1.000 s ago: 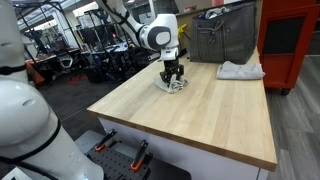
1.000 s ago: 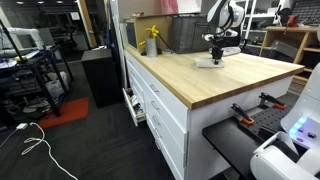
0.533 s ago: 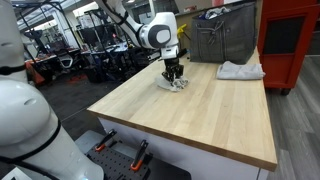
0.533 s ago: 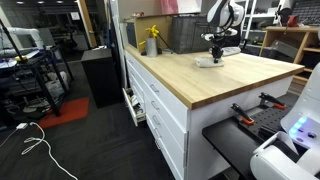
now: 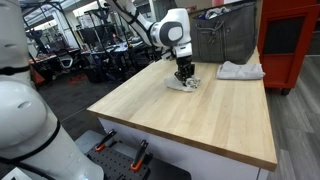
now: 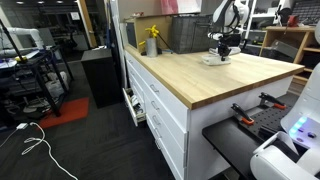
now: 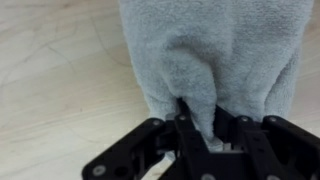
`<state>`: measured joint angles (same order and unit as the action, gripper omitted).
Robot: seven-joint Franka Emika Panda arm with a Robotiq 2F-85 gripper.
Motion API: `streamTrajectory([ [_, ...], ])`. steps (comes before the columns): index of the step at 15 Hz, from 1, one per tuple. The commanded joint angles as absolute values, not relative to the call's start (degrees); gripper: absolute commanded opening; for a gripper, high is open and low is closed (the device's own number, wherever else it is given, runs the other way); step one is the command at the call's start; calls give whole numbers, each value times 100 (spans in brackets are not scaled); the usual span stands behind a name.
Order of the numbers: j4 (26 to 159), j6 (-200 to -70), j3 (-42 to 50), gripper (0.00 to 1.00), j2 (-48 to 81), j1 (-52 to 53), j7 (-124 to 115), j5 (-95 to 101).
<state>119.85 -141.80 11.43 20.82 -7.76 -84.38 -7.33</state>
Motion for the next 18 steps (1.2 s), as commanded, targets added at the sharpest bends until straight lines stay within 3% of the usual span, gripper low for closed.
streamTrajectory([
  [1, 11396, -13785, 1284, 6, 2509, -1097, -7551, -700],
  [18, 9447, -13216, 2232, 6, 3988, -1609, -6683, 207],
])
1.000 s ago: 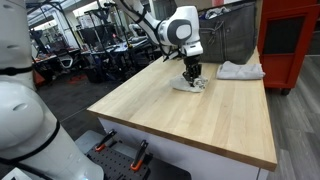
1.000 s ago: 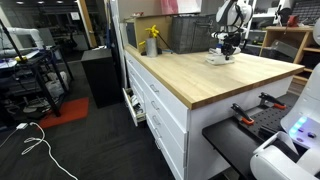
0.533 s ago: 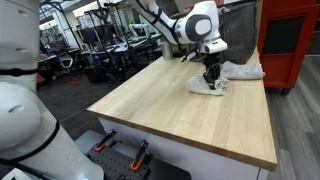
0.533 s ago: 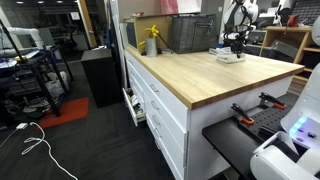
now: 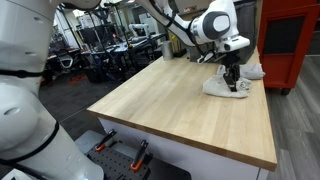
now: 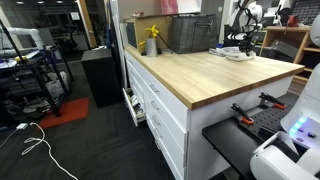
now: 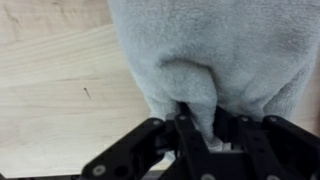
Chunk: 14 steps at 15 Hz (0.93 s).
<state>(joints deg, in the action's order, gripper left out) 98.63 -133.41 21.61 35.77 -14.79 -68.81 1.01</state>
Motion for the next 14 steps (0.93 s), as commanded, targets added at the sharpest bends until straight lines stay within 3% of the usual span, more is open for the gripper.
streamTrajectory([
  [1, 9377, -13215, 2246, 6, 4037, -1627, -6678, 229],
  [4, 9188, -13177, 2233, 6, 4144, -1702, -6648, 205],
  [5, 9182, -13132, 2174, 47, 4122, -1745, -6553, 152],
  [6, 9200, -13093, 2109, 48, 4080, -1786, -6417, 105],
  [12, 9701, -13200, 1881, 92, 3661, -1861, -5626, -242],
  [14, 9874, -13189, 1837, 100, 3492, -1880, -5396, -415],
])
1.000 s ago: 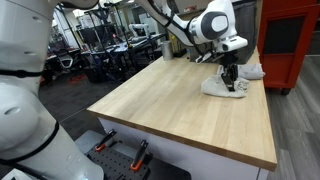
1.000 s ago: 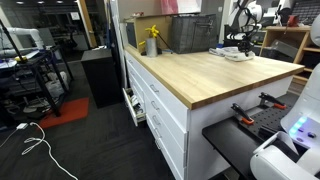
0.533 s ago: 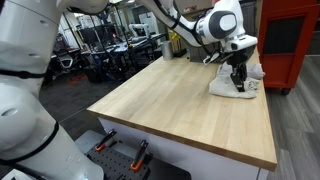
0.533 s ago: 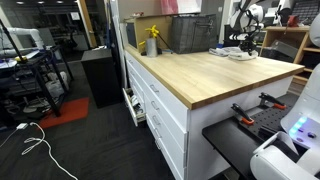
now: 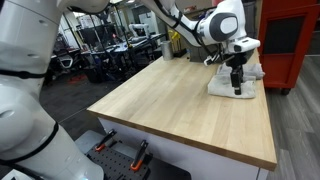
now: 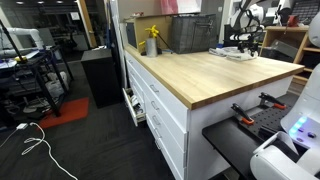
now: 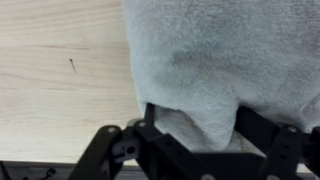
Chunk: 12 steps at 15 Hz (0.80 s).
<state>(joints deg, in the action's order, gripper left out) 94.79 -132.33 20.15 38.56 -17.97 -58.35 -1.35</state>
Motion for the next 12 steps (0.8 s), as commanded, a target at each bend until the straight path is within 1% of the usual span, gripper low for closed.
streamTrajectory([
  [1, 9973, -13182, 1824, 100, 3396, -1879, -5292, -495],
  [6, 10471, -13201, 1766, 100, 2936, -1930, -4736, -970],
  [12, 11241, -13418, 1863, 100, 2185, -1869, -4677, -1233],
])
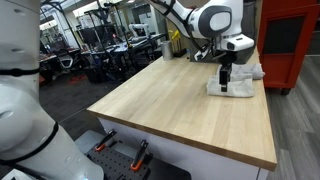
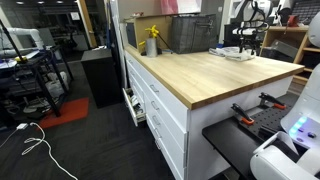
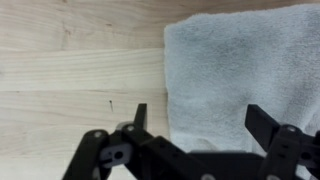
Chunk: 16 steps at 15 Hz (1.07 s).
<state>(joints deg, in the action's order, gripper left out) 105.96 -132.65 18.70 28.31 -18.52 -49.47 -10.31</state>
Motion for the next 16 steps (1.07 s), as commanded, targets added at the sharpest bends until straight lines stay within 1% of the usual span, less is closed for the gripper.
streamTrajectory([
  [1, 11394, -13420, 1853, 100, 2015, -1860, -4659, -1271],
  [9, 12276, -12769, 1541, 100, 720, -1653, -4256, -1999],
  [16, 12331, -12288, 954, 100, 9, -969, -3844, -1693],
])
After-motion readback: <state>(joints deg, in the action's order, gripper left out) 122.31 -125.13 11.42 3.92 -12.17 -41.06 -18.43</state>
